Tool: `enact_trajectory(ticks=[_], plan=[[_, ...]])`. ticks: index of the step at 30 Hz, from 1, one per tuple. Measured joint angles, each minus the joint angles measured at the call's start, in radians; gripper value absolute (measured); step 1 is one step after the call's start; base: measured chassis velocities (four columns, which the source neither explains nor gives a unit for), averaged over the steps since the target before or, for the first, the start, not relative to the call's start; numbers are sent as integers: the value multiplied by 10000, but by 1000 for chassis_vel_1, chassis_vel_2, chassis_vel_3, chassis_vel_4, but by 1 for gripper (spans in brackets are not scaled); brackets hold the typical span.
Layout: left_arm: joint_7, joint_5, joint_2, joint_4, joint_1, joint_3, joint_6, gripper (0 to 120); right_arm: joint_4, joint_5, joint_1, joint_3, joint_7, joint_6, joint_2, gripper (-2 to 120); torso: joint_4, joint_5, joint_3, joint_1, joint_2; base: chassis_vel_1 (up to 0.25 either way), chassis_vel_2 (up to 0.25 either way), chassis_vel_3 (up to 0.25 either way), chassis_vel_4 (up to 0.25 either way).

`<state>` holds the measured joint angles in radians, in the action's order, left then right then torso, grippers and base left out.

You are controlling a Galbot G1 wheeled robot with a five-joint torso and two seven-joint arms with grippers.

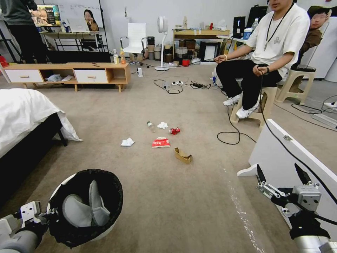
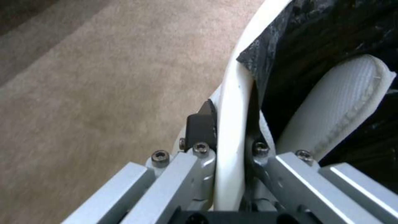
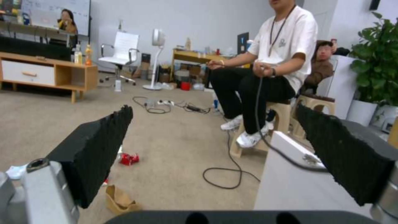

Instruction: Pick up the trash bin and place the garbage on the floor into it.

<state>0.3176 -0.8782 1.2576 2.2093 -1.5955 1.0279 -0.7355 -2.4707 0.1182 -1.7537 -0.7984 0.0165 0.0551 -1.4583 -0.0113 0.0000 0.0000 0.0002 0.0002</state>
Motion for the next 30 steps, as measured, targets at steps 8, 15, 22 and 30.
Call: enact_trajectory(ticks=[8, 15, 22, 30], plan=[[-9, -9, 4, 29, -51, 52, 0, 2, 30, -66, -36, 53, 30, -53, -21, 100, 2, -1, 0, -1, 0, -160, 170, 156, -184], [-17, -8, 47, 30, -60, 45, 0, 2, 78, -110, -64, 69, 30, -131, -33, 100, 0, -2, 0, -1, -1, -138, 144, 141, -158], [-17, -10, 56, 30, -63, 52, 0, 2, 114, -137, -68, 83, 31, -182, -45, 100, 0, -1, 0, 0, -2, -157, 166, 161, -164], [-19, -1, 109, 13, -64, 46, 0, 2, 205, -198, -76, 98, 49, -282, -60, 100, 6, 3, 0, 0, -2, -144, 151, 148, -151]])
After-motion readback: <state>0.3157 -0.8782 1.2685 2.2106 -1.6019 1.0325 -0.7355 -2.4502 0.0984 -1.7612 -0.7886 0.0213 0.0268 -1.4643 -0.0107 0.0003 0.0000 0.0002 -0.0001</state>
